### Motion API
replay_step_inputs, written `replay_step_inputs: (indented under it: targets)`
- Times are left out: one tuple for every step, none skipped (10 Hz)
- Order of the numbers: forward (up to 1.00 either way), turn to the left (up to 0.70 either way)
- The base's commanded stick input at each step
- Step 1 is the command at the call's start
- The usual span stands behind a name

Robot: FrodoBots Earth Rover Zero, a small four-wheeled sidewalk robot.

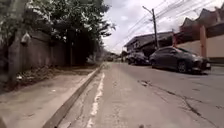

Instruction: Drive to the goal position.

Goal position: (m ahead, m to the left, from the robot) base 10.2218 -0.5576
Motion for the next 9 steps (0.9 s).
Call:
replay_step_inputs:
  targets:
    - [0.7, 0.0]
    - [0.7, 0.01]
    - [0.7, 0.16]
    - [0.7, 0.03]
    - [0.7, 0.01]
    - [0.7, 0.0]
    - [0.7, 0.0]
    - [0.7, 0.0]
    - [0.7, 0.0]
